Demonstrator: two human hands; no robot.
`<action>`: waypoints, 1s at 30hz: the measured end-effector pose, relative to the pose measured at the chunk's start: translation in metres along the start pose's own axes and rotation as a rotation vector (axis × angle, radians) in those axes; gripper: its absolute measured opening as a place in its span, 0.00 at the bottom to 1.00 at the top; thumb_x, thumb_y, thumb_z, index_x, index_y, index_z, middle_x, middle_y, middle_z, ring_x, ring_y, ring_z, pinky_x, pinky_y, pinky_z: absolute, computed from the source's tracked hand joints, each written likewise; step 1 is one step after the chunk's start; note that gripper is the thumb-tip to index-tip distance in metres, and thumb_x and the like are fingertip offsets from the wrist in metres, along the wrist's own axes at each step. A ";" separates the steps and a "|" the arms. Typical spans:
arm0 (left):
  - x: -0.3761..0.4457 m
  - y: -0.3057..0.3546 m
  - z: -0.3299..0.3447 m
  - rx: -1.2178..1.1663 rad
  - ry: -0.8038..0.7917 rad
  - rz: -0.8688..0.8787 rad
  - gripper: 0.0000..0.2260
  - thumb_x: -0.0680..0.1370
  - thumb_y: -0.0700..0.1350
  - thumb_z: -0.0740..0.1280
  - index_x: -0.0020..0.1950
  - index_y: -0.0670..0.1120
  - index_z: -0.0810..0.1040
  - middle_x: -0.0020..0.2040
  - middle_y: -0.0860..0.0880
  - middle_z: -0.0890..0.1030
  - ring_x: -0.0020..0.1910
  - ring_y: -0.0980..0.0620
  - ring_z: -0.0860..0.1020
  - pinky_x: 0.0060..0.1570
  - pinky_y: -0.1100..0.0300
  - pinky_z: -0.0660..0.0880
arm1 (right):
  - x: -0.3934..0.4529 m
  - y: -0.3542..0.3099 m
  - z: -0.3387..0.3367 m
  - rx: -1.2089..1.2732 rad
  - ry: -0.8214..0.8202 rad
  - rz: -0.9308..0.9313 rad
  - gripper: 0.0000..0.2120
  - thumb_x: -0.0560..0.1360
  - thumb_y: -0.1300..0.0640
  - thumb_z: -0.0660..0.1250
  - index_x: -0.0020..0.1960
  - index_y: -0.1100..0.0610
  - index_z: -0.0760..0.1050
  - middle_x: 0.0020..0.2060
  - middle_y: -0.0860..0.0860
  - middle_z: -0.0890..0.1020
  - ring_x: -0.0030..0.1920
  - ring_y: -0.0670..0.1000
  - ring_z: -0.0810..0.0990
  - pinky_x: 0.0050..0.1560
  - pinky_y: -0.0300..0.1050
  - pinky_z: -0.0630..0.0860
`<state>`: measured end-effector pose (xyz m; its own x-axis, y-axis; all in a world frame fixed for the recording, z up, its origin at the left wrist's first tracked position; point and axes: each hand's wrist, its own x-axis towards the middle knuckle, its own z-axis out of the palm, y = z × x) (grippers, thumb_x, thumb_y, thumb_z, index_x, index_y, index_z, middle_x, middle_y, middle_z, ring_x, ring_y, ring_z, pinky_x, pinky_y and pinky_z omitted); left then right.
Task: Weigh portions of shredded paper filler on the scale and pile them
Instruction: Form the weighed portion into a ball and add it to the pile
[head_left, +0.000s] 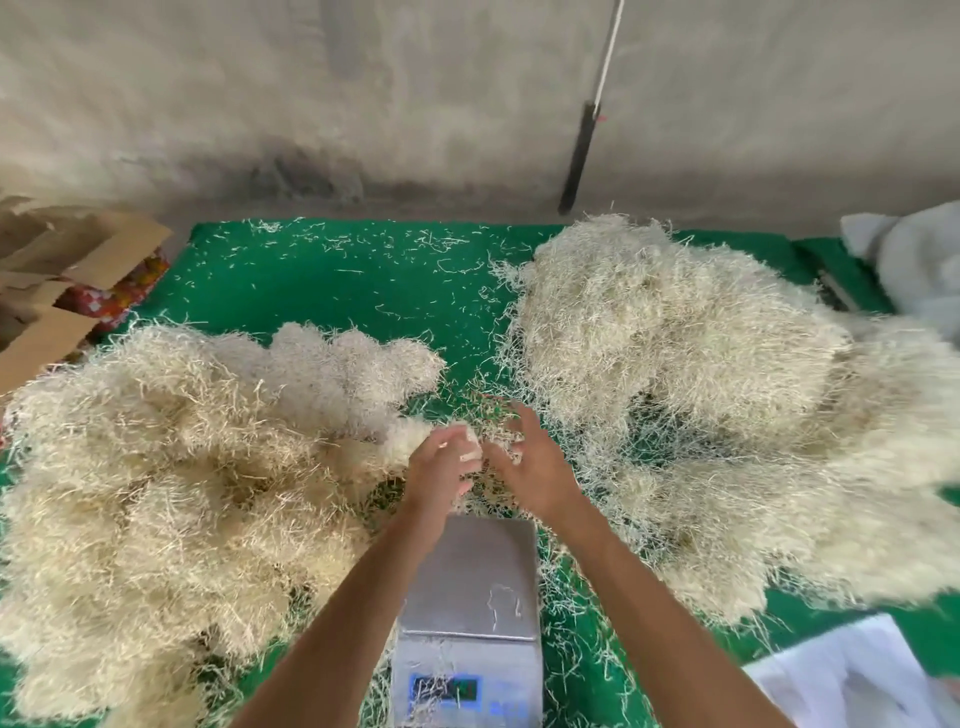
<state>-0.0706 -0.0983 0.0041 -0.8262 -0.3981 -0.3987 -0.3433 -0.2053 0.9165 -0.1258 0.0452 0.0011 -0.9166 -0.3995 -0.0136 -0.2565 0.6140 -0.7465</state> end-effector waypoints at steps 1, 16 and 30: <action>-0.004 -0.003 0.012 0.079 -0.044 0.029 0.08 0.82 0.48 0.66 0.61 0.54 0.79 0.56 0.49 0.83 0.51 0.50 0.84 0.47 0.55 0.82 | -0.010 0.008 -0.009 0.006 0.022 0.022 0.34 0.82 0.40 0.65 0.81 0.44 0.52 0.74 0.51 0.73 0.55 0.44 0.78 0.61 0.55 0.79; 0.025 -0.062 0.172 0.767 -0.392 0.237 0.30 0.78 0.56 0.70 0.77 0.59 0.63 0.77 0.47 0.66 0.65 0.42 0.77 0.61 0.47 0.77 | -0.055 0.177 -0.085 -0.329 -0.080 0.265 0.49 0.74 0.40 0.75 0.83 0.53 0.51 0.80 0.55 0.63 0.76 0.59 0.69 0.75 0.57 0.68; 0.165 -0.067 0.217 0.818 -0.020 0.417 0.15 0.85 0.55 0.51 0.52 0.49 0.74 0.43 0.45 0.80 0.34 0.52 0.77 0.32 0.49 0.80 | 0.100 0.204 -0.077 -0.558 0.033 -0.195 0.19 0.75 0.58 0.70 0.65 0.53 0.77 0.63 0.50 0.79 0.65 0.53 0.78 0.70 0.55 0.75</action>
<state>-0.2803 0.0439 -0.1159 -0.9591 -0.2806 -0.0369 -0.2185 0.6512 0.7268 -0.2936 0.1830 -0.1019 -0.8432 -0.5249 0.1159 -0.5353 0.8001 -0.2706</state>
